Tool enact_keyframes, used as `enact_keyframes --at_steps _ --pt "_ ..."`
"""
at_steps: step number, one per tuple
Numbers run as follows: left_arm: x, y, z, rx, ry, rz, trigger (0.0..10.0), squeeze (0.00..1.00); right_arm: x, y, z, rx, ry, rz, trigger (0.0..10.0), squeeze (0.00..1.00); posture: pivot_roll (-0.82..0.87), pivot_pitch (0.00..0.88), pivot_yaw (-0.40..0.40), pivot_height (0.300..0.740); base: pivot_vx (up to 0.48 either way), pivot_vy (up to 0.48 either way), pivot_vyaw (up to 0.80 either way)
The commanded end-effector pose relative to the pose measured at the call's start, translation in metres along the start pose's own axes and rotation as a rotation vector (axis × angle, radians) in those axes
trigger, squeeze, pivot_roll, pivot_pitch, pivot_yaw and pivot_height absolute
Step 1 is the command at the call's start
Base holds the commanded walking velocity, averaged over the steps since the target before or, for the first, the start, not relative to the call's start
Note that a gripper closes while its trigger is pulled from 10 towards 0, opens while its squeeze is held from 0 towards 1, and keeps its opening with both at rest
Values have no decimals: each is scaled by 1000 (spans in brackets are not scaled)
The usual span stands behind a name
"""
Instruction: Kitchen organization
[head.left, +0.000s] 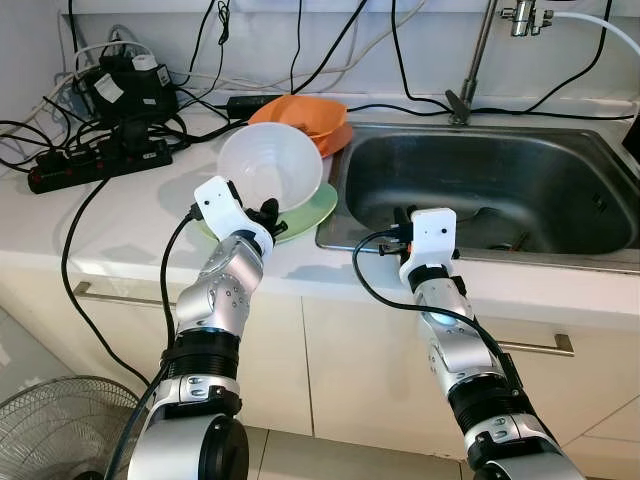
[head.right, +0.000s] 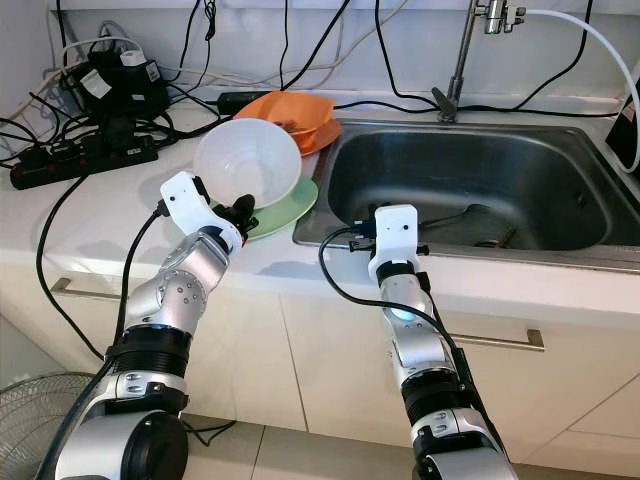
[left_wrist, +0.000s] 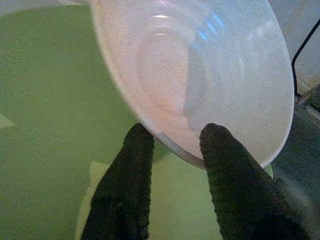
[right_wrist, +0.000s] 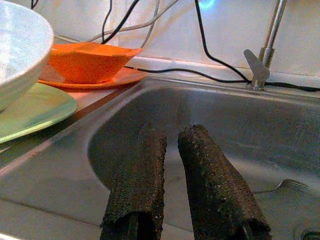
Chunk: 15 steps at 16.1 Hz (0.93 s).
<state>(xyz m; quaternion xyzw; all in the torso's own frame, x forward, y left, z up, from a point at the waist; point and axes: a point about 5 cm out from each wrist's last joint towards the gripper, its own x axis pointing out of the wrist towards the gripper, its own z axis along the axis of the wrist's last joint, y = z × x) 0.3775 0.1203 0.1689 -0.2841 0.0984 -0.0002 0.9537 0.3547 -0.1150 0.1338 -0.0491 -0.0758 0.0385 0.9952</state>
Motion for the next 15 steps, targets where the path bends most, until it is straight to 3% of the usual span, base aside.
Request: enact_keyframes --at_steps 1,9,15 --pt "-2 6 2 10 -18 32 0 0 -2 0 -2 2 11 -1 10000 0 39 0 81 740 0 0 0" --pt "-2 6 -2 20 -13 38 0 0 -1 4 -1 3 7 14 10000 0 41 0 77 740 0 0 0" --pt "-4 4 4 37 -74 30 0 0 -2 3 -3 6 15 6 10000 0 47 0 73 740 0 0 0"
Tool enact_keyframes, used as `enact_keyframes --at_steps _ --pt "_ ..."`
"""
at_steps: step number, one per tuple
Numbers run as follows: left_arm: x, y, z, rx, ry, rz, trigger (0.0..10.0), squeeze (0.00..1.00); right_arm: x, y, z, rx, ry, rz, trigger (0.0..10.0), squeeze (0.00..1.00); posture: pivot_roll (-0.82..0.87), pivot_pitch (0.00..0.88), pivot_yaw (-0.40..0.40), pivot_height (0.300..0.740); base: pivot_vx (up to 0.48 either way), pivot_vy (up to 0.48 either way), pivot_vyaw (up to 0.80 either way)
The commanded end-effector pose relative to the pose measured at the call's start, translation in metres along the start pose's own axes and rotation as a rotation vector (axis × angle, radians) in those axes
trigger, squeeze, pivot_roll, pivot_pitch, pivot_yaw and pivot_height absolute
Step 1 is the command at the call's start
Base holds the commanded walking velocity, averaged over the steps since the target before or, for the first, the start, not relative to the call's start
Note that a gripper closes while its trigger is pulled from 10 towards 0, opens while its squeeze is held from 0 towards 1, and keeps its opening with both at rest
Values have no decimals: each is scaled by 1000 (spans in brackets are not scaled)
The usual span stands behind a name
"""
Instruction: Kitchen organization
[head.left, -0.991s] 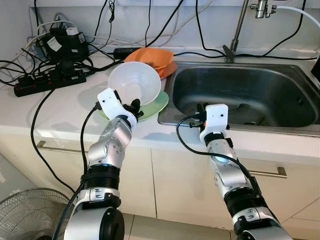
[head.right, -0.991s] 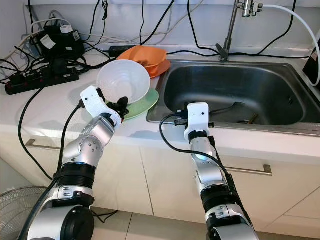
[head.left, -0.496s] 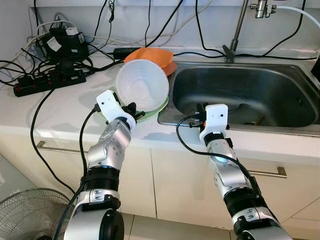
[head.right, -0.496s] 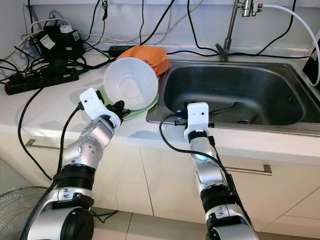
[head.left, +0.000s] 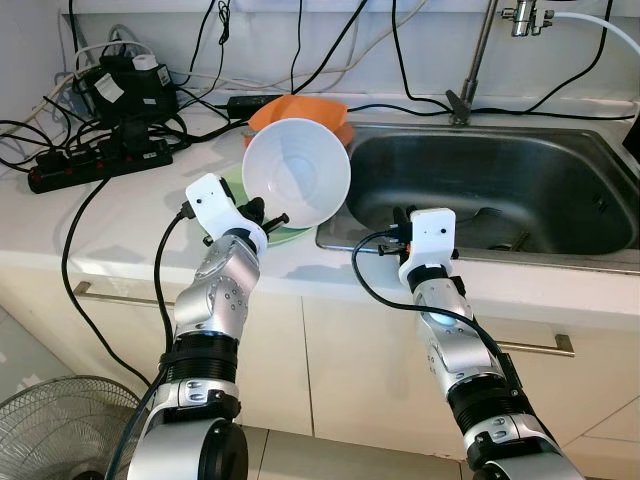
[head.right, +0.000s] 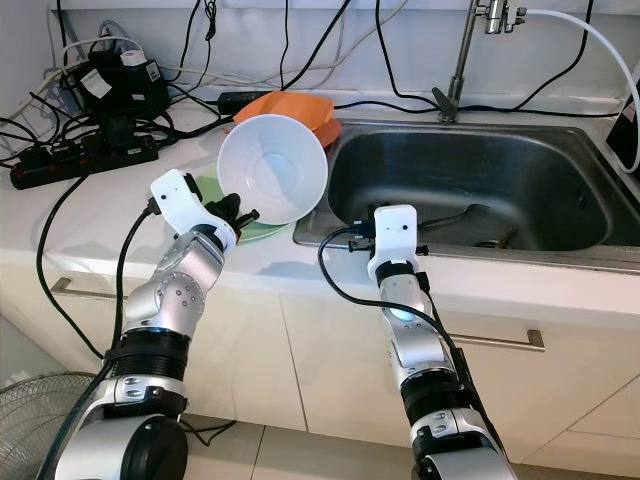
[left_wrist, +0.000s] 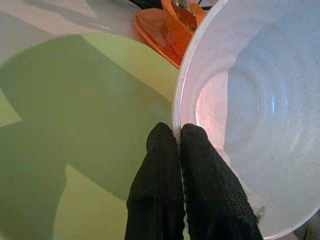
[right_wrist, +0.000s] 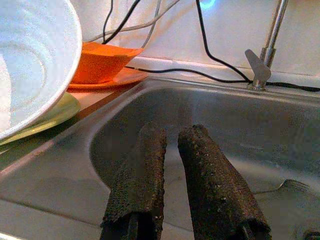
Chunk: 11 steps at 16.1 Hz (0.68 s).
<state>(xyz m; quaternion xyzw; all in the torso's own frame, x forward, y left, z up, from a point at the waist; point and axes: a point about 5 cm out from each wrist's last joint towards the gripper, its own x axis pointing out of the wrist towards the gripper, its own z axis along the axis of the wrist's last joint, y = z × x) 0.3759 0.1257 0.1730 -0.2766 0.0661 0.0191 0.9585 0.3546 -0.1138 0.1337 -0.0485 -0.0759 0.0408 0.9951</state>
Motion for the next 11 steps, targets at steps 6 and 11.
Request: enact_keyframes --at_steps 6,11 --pt "-5 -11 20 12 -162 -68 0 0 1 0 0 5 7 -8 10000 0 45 0 72 740 0 0 0" --pt "-9 -14 34 -57 -260 -111 0 0 0 0 0 6 4 -16 10000 0 43 0 74 740 0 0 0"
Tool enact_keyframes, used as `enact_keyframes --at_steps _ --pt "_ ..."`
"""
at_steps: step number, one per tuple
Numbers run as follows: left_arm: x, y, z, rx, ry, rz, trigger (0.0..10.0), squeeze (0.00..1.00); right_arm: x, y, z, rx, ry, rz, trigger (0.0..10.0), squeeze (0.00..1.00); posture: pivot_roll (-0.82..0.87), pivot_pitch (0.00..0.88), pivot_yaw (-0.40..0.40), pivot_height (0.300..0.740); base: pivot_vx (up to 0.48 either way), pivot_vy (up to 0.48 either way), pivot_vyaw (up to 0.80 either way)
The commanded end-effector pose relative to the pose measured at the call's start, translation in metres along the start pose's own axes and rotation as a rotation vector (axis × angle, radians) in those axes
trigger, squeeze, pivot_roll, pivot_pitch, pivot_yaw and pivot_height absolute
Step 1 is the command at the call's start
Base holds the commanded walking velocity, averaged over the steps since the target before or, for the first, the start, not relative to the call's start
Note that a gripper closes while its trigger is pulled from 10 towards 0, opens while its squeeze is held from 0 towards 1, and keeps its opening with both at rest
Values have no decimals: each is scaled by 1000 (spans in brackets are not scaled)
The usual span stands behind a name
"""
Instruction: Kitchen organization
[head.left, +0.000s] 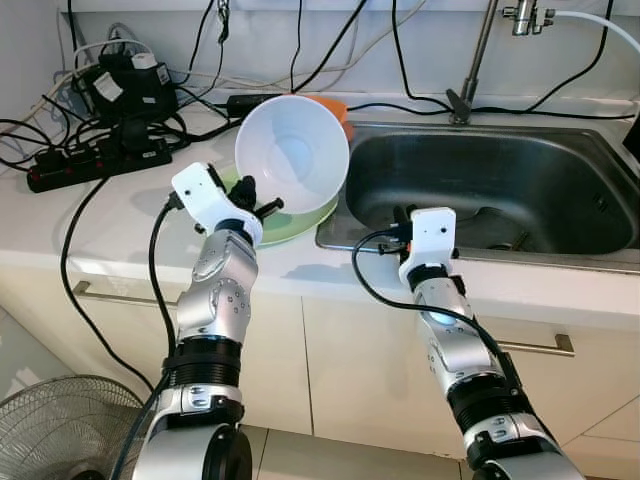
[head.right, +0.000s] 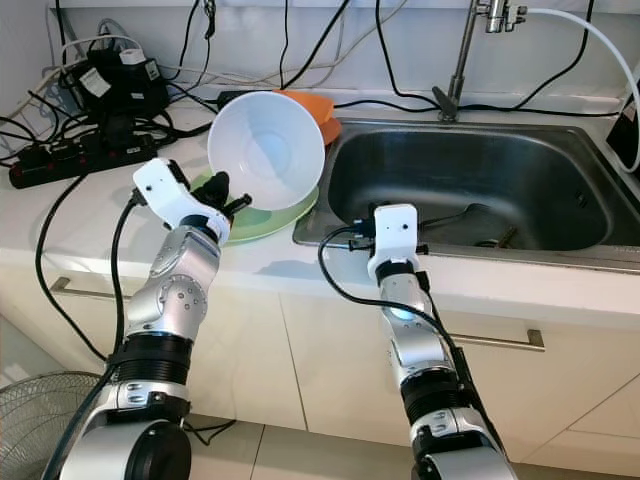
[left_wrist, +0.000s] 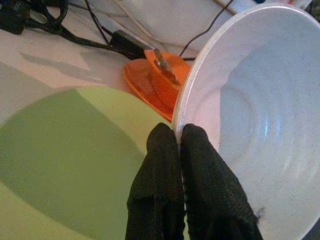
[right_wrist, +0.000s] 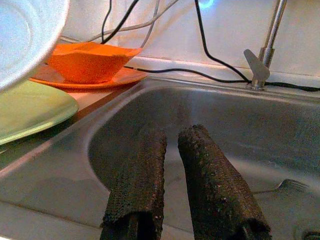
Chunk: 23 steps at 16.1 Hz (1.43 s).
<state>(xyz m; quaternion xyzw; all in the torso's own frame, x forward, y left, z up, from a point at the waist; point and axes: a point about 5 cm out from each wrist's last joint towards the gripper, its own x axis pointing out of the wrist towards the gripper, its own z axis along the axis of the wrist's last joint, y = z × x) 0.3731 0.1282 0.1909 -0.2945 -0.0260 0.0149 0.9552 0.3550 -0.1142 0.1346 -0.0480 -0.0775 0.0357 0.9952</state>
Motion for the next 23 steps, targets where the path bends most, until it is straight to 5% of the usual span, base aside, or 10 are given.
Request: enact_keyframes --at_steps 1,2,3,4,7,13,14,15,23 --pt "-1 -9 20 -23 -102 -56 5686 0 -1 0 0 6 6 -6 10000 0 43 0 73 740 0 0 0" --pt "-2 -11 23 -32 -134 -72 10000 0 -1 0 -1 8 5 -8 10000 0 45 0 74 740 0 0 0" --pt "-3 -13 26 -34 -153 -85 10000 0 -1 0 -1 9 4 -8 10000 0 44 0 75 740 0 0 0" --pt "-3 -16 26 -29 -160 -105 10000 0 -1 1 1 17 -3 -3 10000 1000 41 0 77 740 0 0 0" --pt "-4 -19 21 7 -148 -131 10000 0 1 0 5 40 -16 -11 10000 1000 36 0 81 740 0 0 0" --pt "-7 -26 12 51 -121 -181 10000 0 10 -16 24 298 -47 -75 10000 1000 27 0 90 740 0 0 0" --pt "-7 -27 11 56 -120 -185 10000 0 11 -18 28 342 -49 -77 10000 816 27 0 90 740 0 0 0" --pt "-7 -27 11 60 -117 -188 10000 0 12 -20 31 381 -54 -83 10000 0 27 0 90 740 0 0 0" --pt "-8 -33 2 99 -78 -229 10000 0 10 -9 46 678 -84 45 10000 0 24 0 96 740 0 0 0"
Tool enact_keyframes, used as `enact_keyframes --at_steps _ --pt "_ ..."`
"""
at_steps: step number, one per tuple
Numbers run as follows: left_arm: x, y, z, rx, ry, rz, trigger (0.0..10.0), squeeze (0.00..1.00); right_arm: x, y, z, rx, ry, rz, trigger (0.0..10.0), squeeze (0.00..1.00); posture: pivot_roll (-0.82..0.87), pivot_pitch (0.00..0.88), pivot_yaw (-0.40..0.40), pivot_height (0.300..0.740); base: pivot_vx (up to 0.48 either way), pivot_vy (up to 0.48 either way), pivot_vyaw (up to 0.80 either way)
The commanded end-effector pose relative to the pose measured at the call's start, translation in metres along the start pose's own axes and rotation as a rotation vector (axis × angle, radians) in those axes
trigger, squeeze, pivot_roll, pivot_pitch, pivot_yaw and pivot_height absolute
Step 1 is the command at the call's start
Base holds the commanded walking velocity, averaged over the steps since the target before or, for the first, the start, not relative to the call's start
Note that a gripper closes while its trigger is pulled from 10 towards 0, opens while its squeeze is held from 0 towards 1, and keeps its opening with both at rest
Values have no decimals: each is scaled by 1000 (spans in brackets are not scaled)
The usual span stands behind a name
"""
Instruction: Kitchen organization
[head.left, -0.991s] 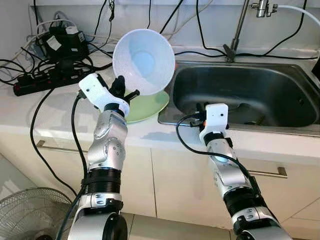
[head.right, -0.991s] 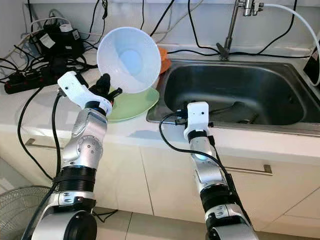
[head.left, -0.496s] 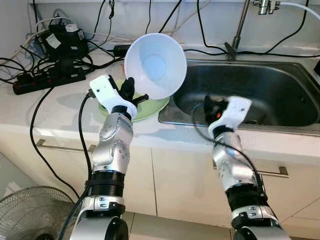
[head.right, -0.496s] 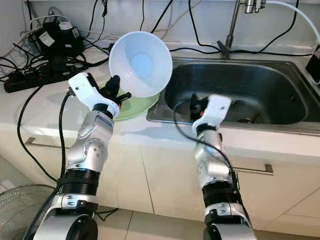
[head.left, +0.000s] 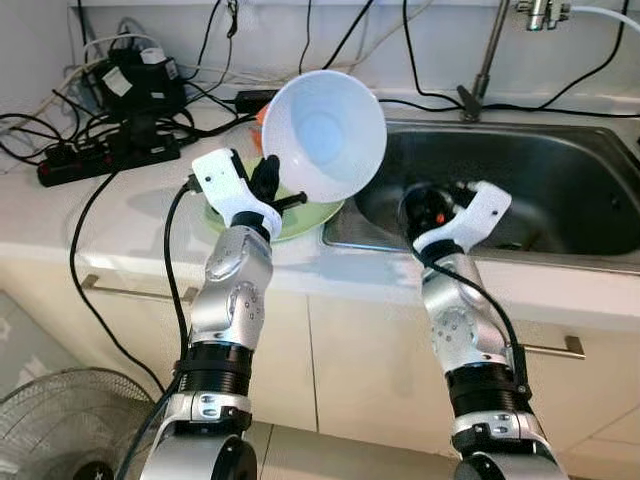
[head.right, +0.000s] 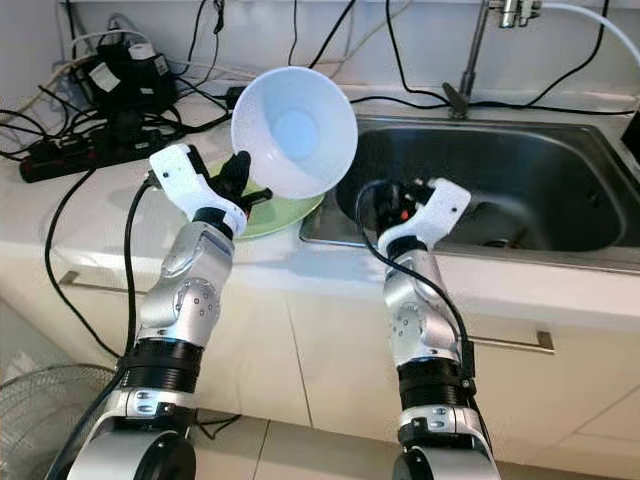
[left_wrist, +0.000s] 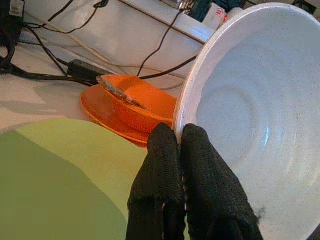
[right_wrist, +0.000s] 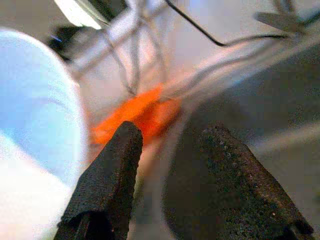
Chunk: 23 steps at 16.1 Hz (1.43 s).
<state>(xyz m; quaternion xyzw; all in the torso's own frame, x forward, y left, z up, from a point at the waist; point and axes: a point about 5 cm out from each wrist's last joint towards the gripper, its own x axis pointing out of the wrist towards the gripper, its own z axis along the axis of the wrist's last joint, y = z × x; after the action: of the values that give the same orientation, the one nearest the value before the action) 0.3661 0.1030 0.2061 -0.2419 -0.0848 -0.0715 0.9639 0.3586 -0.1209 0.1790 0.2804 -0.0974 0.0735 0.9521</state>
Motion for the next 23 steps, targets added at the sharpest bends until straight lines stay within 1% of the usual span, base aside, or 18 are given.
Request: enact_keyframes --at_steps 1,4,7,23 --pt "0 -4 2 1 -9 -34 10000 0 -1 8 2 22 -7 56 10000 0 25 0 96 740 0 0 0" --pt "-1 -6 0 10 -1 -38 10000 0 -4 18 8 63 -33 133 10000 0 27 0 94 740 0 0 0" --pt "-1 -6 0 13 2 -41 10000 0 -4 19 10 78 -43 152 10000 0 28 0 94 740 0 0 0" --pt "-1 -6 0 13 3 -41 10000 0 -5 19 11 79 -43 159 10000 0 28 0 94 740 0 0 0"
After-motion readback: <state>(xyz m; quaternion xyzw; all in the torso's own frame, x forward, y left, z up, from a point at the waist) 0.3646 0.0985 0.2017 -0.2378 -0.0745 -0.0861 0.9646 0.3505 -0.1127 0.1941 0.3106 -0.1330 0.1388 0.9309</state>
